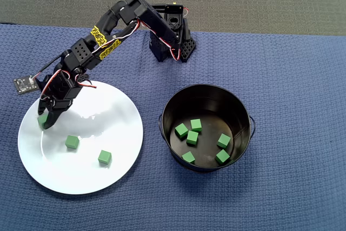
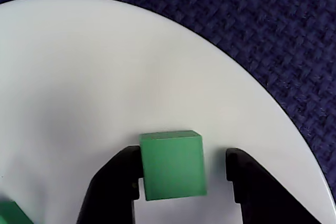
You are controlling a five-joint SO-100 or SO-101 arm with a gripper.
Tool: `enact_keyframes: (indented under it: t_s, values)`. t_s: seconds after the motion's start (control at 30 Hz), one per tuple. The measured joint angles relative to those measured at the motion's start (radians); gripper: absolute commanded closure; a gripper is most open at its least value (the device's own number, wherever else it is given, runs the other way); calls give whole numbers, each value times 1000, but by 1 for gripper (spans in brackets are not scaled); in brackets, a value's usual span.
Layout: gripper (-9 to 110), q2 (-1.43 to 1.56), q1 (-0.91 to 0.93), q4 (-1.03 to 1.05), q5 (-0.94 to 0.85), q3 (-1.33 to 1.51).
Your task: Pick up the green cubes from the white plate and place them in the black recipient
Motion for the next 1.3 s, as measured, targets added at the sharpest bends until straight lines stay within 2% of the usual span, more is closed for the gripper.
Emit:
enact_keyframes:
  t_s: [0.47,0.87,1.03,1.3]
  values:
    - [101,51,-2,-20,77,60]
    - [101,723,-48,-31,198,632]
    - [101,977,-130,74,281,772]
    - [101,1270,-304,463,502,767]
